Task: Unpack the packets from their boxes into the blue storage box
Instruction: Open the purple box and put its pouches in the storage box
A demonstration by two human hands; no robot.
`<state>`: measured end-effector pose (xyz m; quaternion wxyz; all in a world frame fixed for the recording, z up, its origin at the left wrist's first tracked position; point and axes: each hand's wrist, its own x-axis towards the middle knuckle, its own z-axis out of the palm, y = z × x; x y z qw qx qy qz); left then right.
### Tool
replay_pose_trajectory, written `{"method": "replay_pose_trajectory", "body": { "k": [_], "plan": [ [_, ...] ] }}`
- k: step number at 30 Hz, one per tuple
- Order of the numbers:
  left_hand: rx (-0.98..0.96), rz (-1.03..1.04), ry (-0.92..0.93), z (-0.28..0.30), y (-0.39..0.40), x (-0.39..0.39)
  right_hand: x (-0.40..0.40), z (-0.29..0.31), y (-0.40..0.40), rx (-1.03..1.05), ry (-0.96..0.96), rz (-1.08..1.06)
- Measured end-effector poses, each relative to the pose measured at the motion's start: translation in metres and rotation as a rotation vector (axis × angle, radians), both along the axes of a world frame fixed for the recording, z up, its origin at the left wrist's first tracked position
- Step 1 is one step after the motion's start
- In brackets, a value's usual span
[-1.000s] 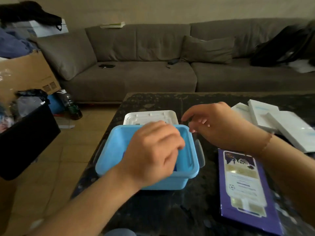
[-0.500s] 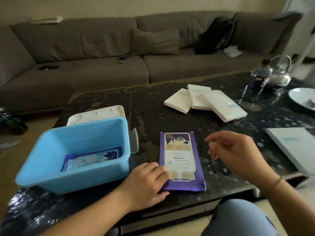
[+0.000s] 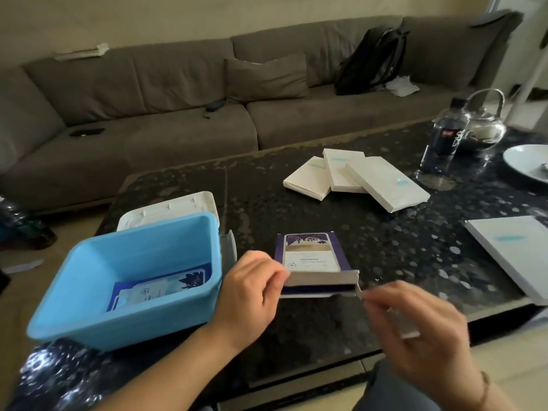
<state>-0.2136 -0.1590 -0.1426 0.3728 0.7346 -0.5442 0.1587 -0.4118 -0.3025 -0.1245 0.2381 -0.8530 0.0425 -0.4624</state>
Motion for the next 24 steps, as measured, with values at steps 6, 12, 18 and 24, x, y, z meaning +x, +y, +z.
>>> {"method": "replay_pose_trajectory", "body": {
  "k": [6, 12, 18, 24],
  "plan": [
    [-0.061, 0.087, 0.343, 0.025, -0.023, -0.006, 0.032, -0.020, 0.009, -0.293, 0.216, -0.054],
    [-0.048, 0.137, 0.347, 0.029, -0.033, -0.009, 0.054, -0.018, 0.017, -0.369, 0.256, -0.298],
    [0.014, 0.132, 0.334, 0.029, -0.036, -0.006, 0.062, -0.023, 0.020, -0.405, 0.282, -0.374],
    [0.039, 0.083, 0.344, 0.024, -0.032, -0.003, 0.050, -0.031, 0.013, -0.388, 0.160, -0.273]
  ]
}}
